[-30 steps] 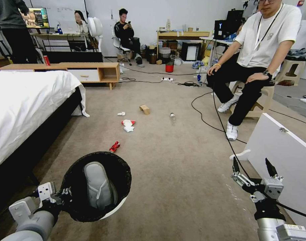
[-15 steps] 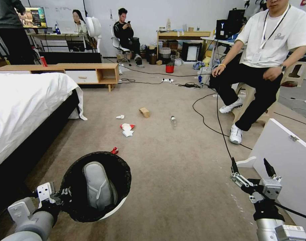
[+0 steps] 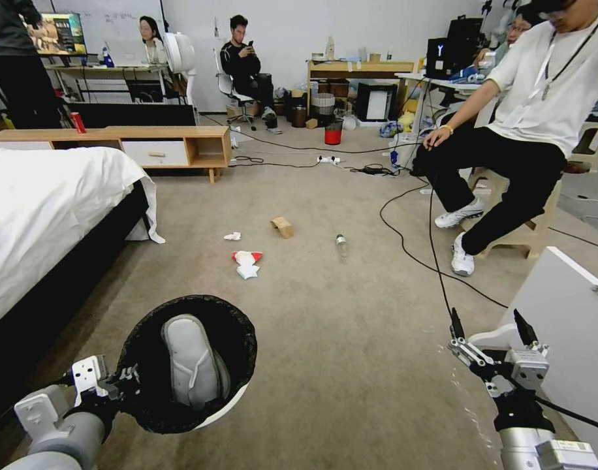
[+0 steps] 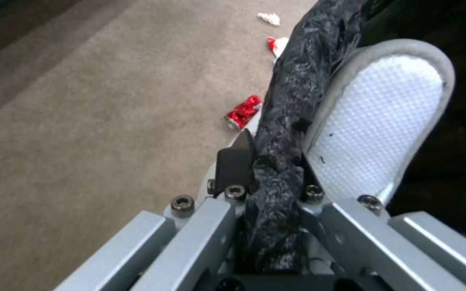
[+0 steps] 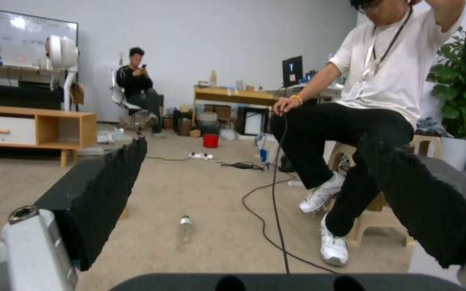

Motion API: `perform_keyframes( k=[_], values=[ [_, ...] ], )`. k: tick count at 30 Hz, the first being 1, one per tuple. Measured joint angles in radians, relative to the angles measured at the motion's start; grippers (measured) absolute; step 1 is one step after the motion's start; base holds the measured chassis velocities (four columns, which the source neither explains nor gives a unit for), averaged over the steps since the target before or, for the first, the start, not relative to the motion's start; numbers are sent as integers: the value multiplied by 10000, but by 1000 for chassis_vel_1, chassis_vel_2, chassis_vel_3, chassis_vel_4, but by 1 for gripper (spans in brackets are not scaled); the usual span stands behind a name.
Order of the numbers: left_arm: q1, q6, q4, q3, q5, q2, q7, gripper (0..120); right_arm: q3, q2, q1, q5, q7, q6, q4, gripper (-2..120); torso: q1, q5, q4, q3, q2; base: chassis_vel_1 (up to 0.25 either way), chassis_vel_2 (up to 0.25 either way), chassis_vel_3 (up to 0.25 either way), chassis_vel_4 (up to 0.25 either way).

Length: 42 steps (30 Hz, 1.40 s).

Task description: Pick up the trash bin and place the garbage on the floor into it.

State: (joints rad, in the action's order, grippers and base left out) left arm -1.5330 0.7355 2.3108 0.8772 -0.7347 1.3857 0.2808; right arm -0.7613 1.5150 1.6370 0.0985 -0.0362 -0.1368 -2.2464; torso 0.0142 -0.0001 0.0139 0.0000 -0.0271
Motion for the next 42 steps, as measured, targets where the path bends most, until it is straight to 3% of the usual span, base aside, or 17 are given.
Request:
perform_keyframes(
  k=[15, 42],
  values=[
    [7, 0, -184, 66, -572, -31, -23, 2, 66, -32, -30, 94, -238, -79, 57, 100, -3, 0, 0, -1, 0, -45, 47, 50, -43],
    [95, 0, -276, 88, -536, 5, -43, 2, 46, -159, -249, 237, -208, 3, 180, 100, -2, 1, -1, 0, 0, 37, 33, 36, 32]
  ],
)
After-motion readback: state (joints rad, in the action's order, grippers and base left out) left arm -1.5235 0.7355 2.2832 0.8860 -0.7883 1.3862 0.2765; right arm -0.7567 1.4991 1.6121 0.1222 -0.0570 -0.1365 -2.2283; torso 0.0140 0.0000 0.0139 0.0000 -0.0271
